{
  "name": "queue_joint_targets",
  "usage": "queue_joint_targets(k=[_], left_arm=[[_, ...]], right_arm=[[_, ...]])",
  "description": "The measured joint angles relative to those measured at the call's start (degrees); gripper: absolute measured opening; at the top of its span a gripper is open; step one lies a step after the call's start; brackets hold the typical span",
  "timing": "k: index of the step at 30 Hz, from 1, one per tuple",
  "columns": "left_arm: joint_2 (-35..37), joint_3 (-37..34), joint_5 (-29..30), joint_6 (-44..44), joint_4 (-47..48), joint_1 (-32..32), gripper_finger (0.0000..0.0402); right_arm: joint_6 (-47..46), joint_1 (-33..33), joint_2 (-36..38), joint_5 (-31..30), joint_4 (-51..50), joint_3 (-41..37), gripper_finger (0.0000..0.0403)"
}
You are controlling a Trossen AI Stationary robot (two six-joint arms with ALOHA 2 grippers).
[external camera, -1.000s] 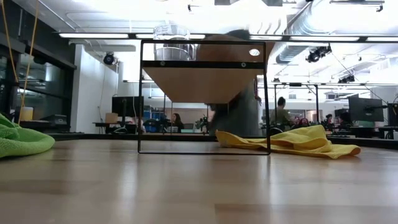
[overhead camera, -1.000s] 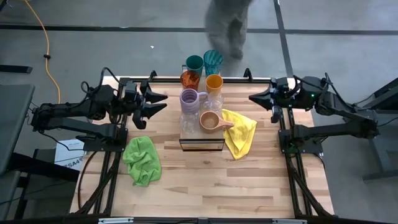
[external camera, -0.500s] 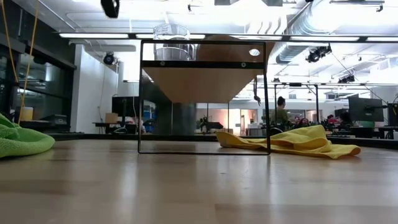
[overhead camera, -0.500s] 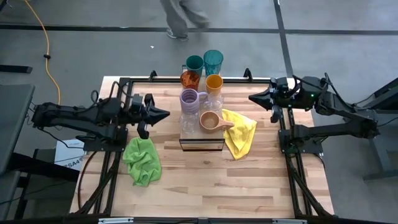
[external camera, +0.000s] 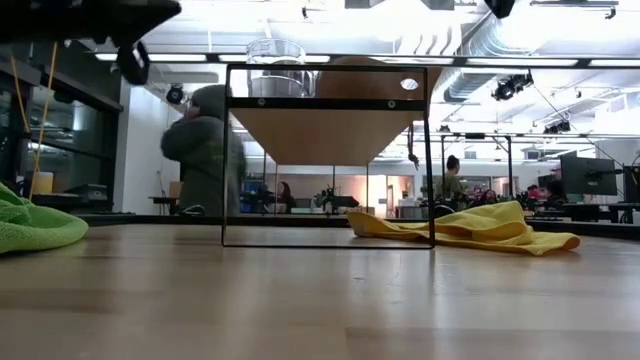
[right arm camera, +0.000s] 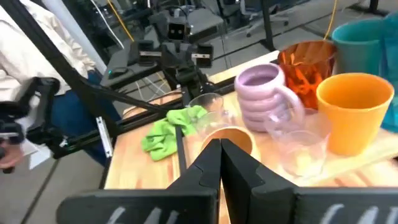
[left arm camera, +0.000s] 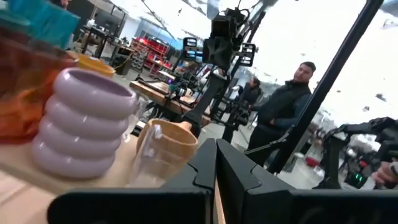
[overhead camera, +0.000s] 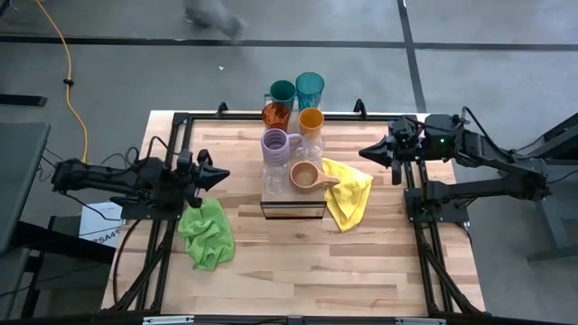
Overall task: Stack small to large cups/mugs on shelf
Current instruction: Return to Home Position
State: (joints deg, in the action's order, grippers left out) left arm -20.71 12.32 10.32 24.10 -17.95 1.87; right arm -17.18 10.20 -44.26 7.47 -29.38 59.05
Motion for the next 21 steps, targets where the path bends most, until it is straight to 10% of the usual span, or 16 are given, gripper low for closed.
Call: queue_joint_targets(k=[21], left_arm=[[19.6, -11.7, -0.1, 4.4, 15.8, 0.1, 0.0000]], right_arm=[[-3.6, 0.0, 0.1, 1.5, 0.1, 0.0, 0.0000]])
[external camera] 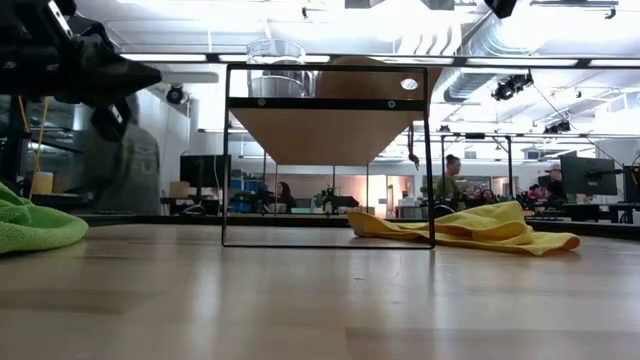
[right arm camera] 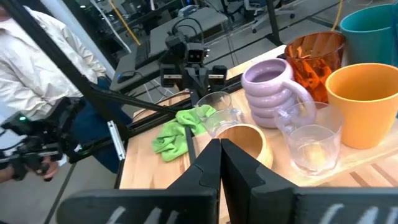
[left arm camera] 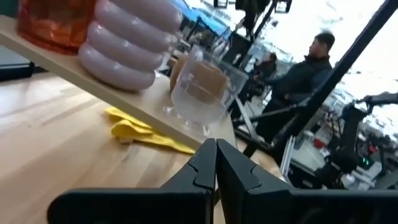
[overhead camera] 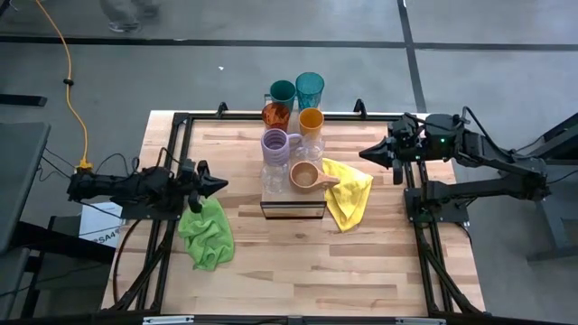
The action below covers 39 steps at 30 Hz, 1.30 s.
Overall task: Stack small to large cups/mugs on shelf
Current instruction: Return to Home Position
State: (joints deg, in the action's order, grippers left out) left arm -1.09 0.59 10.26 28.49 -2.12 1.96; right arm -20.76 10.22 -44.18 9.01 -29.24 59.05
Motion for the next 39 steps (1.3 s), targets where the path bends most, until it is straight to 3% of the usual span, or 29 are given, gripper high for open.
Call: queue_joint_targets(k=[13, 19, 29, 39], left_arm=[[-1.4, 0.1, -1.8, -3.1, 0.2, -0.1, 0.0001], [-1.4, 0.1, -1.8, -3.0, 0.2, -0.1, 0.0001], [-1.4, 0.1, -1.7, -2.8, 0.2, -0.1, 0.0001], [-1.4, 0.1, -1.7, -2.8, 0.2, -0.1, 0.0001]], right_arm=[[-1.2, -0.1, 1.2, 2.6, 0.2, 0.0, 0.0000], [4.3, -0.1, 5.1, 2.5, -0.9, -0.7, 0.0000], [1.0, -0.1, 23.9, 6.9, 25.9, -29.5, 0.0000], [-7.0, -1.3, 40.5, 8.7, 33.5, -46.8, 0.0000]])
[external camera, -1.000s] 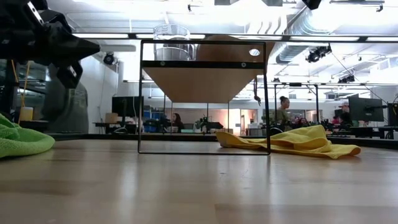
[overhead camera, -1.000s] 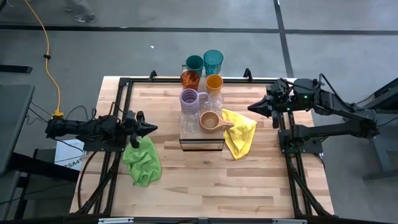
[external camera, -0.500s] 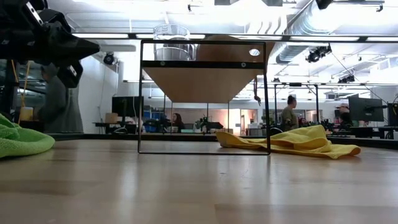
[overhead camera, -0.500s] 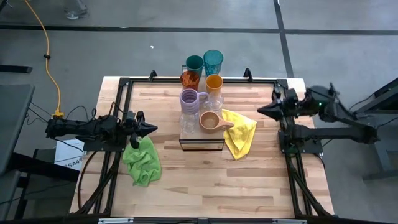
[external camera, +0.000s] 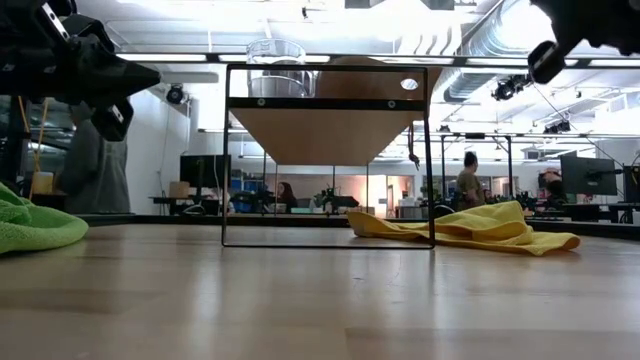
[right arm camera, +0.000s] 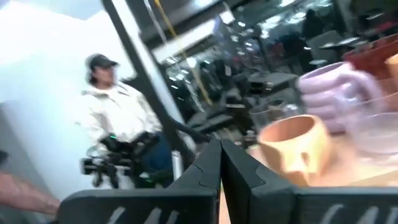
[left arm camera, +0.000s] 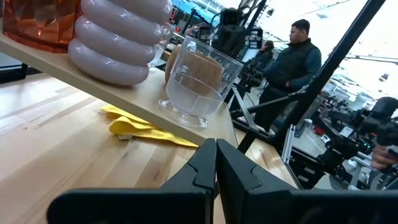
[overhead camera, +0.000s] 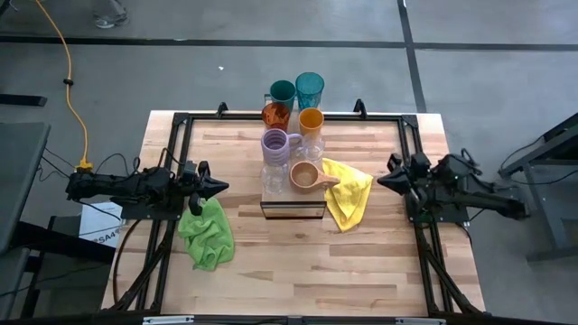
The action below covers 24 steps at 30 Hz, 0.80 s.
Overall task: Stack small to large cups/mugs on shelf
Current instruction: Return to Home Position
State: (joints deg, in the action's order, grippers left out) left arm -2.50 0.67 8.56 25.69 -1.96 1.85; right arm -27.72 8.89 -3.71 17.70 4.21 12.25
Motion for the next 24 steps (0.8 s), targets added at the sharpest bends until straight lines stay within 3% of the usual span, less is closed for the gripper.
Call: queue_joint_targets(k=[6, 11, 21, 24], left_arm=[[0.0, 0.0, 0.0, 0.0, 0.0, 0.0, 0.0001], [0.0, 0.0, 0.0, 0.0, 0.0, 0.0, 0.0001], [0.0, 0.0, 0.0, 0.0, 0.0, 0.0, 0.0001], [0.0, 0.0, 0.0, 0.0, 0.0, 0.0, 0.0001]], right_arm=[[-1.1, -5.8, 3.6, -5.5, 13.2, -9.2, 0.0000], [4.9, -7.5, 3.5, -11.9, 7.9, -9.5, 0.0000], [6.4, -7.4, 3.4, -22.6, -9.4, -9.4, 0.0000], [9.8, -7.5, 3.5, -23.6, -9.2, -9.3, 0.0000]])
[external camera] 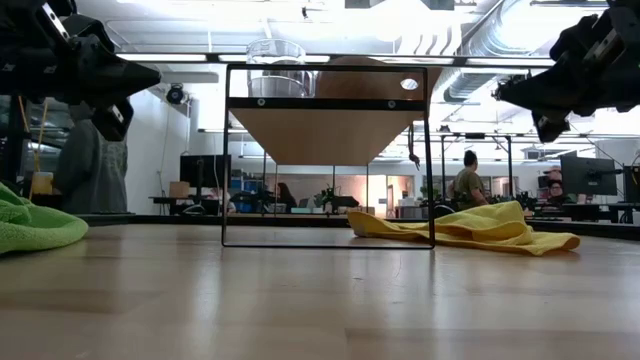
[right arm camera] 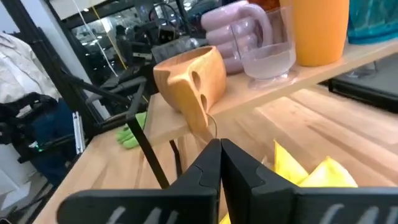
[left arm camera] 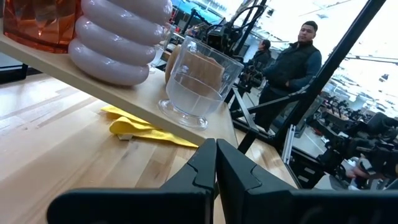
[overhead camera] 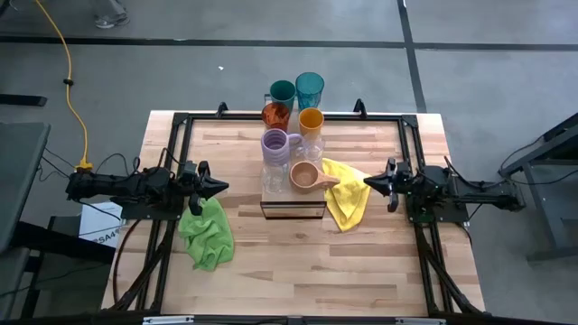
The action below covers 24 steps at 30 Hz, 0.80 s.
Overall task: Stack small to large cups/mugs on shelf
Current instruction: Return to Home Position
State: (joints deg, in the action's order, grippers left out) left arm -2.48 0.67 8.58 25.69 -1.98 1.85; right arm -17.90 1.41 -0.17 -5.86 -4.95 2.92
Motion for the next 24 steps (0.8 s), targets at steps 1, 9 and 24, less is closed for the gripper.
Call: queue_joint_targets(k=[1, 9, 24], left_arm=[[0.0, 0.0, 0.0, 0.0, 0.0, 0.0, 0.0001], [0.0, 0.0, 0.0, 0.0, 0.0, 0.0, 0.0001], [0.0, 0.0, -0.4, 0.0, 0.0, 0.0, 0.0001]], right_arm=[[0.8, 0.0, 0.0, 0.0, 0.0, 0.0, 0.0000], [-2.5, 0.0, -0.1, 0.3, -0.1, 0.0, 0.0000], [-10.3, 0.0, -0.1, 0.4, -0.2, 0.0, 0.0000]])
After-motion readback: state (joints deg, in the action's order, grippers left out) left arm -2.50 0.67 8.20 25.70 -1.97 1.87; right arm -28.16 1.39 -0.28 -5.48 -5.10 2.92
